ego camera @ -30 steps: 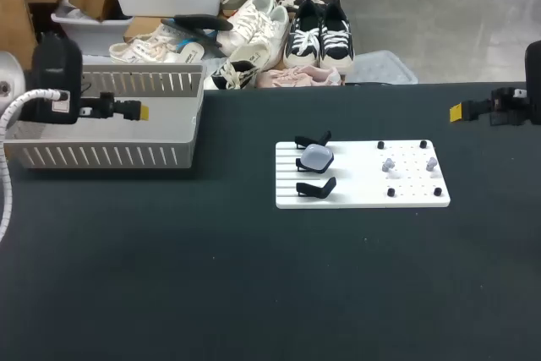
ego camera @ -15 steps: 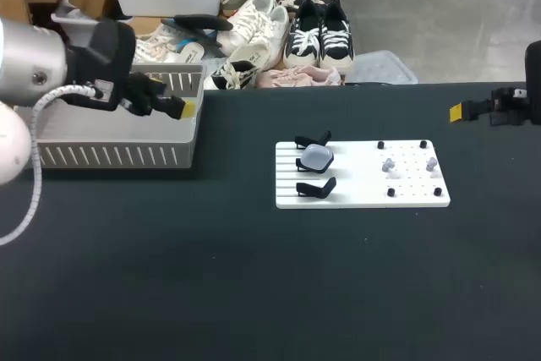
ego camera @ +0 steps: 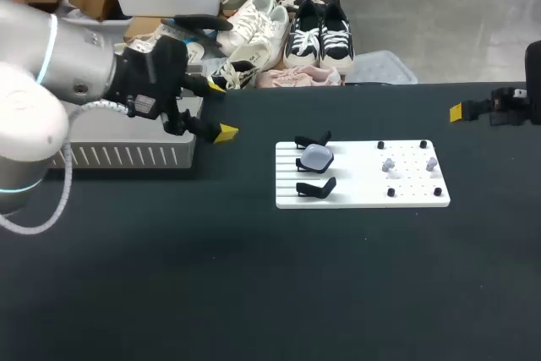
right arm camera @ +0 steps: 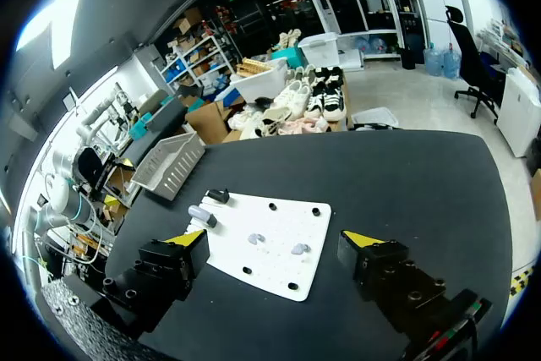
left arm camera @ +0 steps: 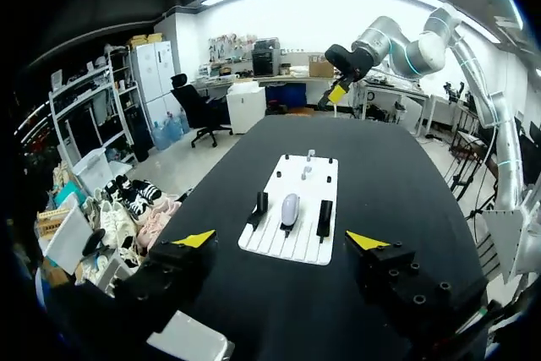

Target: Pick up each earbud case from the left stands, insert the matching earbuds, close the lid, and place the case in the box.

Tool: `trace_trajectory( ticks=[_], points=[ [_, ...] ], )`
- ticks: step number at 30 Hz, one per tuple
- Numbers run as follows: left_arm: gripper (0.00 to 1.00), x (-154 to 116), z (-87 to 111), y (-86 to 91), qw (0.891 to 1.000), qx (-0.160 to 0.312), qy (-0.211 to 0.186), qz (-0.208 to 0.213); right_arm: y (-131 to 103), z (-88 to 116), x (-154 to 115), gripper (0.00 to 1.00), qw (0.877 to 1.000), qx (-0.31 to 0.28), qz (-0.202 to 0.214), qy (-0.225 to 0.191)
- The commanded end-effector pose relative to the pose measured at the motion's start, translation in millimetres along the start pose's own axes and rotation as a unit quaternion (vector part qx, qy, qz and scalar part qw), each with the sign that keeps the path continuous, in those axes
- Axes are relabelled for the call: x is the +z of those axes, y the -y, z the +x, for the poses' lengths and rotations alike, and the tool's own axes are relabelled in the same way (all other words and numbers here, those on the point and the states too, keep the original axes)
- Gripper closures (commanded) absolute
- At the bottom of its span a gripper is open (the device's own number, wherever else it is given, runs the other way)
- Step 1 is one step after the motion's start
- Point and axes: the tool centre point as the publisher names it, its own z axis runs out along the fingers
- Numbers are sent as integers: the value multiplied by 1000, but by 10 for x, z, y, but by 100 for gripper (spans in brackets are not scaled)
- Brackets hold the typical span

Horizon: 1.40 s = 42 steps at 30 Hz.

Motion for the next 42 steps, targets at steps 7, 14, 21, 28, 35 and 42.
trace_trajectory(
  ticks=[7, 14, 21, 28, 35, 42],
  points=[
    [0, 559, 94, -139, 996, 17, 18, 84, 6, -6, -3, 0, 1000, 0, -1, -1],
    [0, 800, 177, -111, 994, 28, 22, 105, 6, -6, -3, 0, 1000, 0, -1, -1],
    [0, 969, 212, -22, 993, 39, 27, 111, 6, -6, -3, 0, 1000, 0, -1, -1],
    [0, 1117, 241, 50, 991, 36, 34, 122, 6, -6, -3, 0, 1000, 0, -1, -1],
    [0, 1277, 282, 74, 992, 33, 40, 115, 6, -6, -3, 0, 1000, 0, -1, -1],
    [26, 1400, 270, 51, 992, 22, 45, 115, 6, -6, -3, 0, 1000, 0, -1, -1]
  ],
)
